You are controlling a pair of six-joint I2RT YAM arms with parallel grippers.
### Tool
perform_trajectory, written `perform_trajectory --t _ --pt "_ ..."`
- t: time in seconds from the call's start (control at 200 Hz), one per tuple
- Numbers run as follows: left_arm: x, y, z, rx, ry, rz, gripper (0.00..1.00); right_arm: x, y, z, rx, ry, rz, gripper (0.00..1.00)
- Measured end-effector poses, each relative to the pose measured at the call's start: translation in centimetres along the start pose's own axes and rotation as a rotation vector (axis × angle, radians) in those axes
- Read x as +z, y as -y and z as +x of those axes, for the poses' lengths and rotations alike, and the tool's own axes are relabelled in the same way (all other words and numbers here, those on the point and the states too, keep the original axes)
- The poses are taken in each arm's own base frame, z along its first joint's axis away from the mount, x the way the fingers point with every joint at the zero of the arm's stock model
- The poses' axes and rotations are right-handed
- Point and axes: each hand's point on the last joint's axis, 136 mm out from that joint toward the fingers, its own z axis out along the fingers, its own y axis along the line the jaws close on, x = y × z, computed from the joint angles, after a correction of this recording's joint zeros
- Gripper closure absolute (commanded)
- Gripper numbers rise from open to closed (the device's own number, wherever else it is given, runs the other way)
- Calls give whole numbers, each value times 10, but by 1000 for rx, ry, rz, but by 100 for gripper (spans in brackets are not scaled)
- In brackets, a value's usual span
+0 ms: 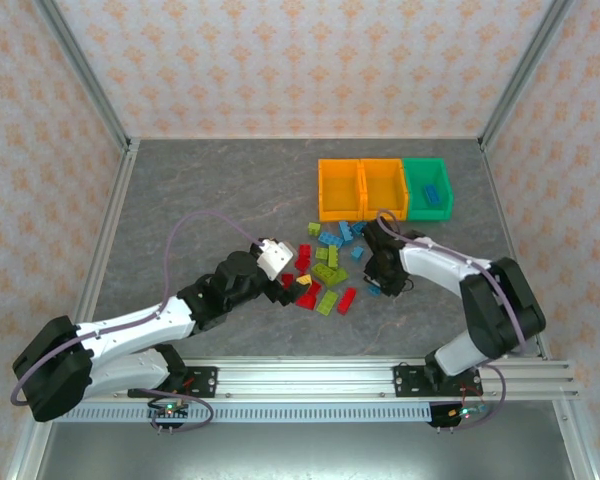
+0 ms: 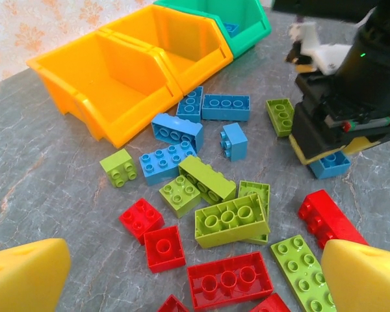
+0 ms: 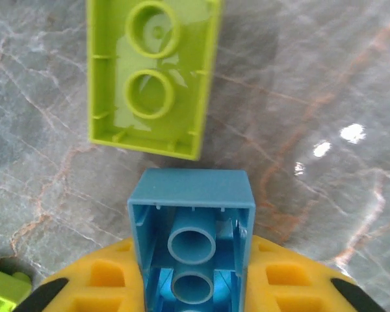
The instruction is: Sort the legos into containers by color
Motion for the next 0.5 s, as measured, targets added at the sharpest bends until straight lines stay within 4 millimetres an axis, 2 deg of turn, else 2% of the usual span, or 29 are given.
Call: perform_trajectory --t 0.075,0.175,0.275,0.37,0.44,0.5 --pt "0 0 0 0 1 0 0 -15 9 -7 16 58 -15 75" --pt "0 0 0 0 0 0 0 -52 14 -33 58 194 -77 76" --pt "0 0 0 0 0 0 0 -94 24 -77 119 349 -147 76" --pt "0 0 0 0 0 0 0 -122 31 -120 125 464 -163 76" --pt "0 0 0 0 0 0 0 -135 27 -149 88 510 -137 76" --pt "0 0 0 0 0 -1 0 -141 12 -181 42 530 -110 76"
